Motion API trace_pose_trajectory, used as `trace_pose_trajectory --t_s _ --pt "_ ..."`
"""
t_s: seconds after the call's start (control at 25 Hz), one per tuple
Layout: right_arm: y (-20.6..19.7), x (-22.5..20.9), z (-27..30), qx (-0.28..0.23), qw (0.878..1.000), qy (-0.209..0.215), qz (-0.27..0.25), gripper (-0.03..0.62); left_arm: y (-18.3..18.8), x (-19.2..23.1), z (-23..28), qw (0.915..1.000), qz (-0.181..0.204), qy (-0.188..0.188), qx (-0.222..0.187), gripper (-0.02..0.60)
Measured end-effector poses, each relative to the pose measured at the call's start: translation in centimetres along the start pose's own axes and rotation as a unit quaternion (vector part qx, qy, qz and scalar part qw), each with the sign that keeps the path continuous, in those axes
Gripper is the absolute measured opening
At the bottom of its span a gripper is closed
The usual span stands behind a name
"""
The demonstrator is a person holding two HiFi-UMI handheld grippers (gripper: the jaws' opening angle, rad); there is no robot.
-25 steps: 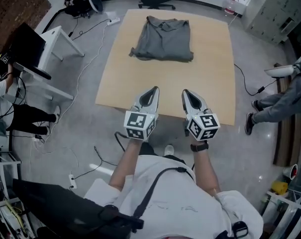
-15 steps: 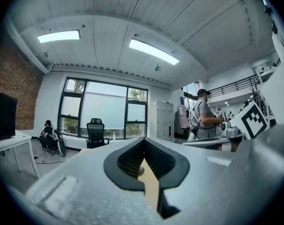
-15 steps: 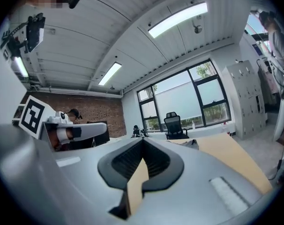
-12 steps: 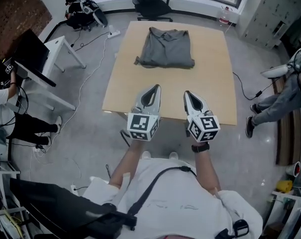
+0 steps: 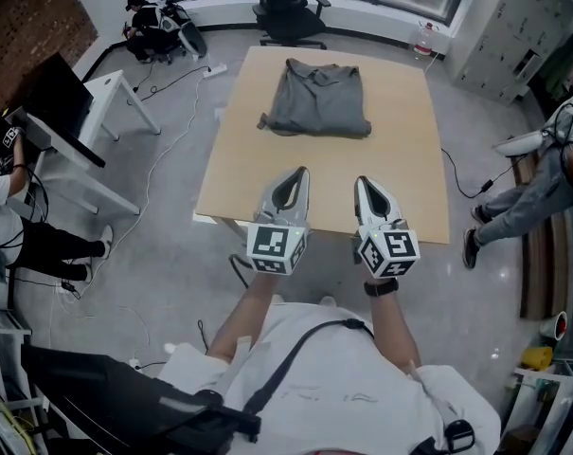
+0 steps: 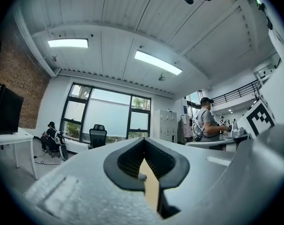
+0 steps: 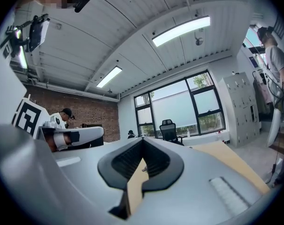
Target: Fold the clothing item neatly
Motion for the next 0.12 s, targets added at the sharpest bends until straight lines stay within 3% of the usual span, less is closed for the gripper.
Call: trace_pose_trajectory --t_s 0.12 --pt "-0.33 0.03 0.24 0.008 1.000 -0.006 0.004 0.000 -0.13 -0.11 0.04 1.0000 0.000 -0.004 0.004 -0.002"
Point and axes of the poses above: the fingertips, and each gripper's own axes: z forward along the fingers, x to its left, y out of its top, the point moved 10 cm from there along -z, backward along the fingers, and after that the axes turned 7 degrees about z, right-handed, at the moved point
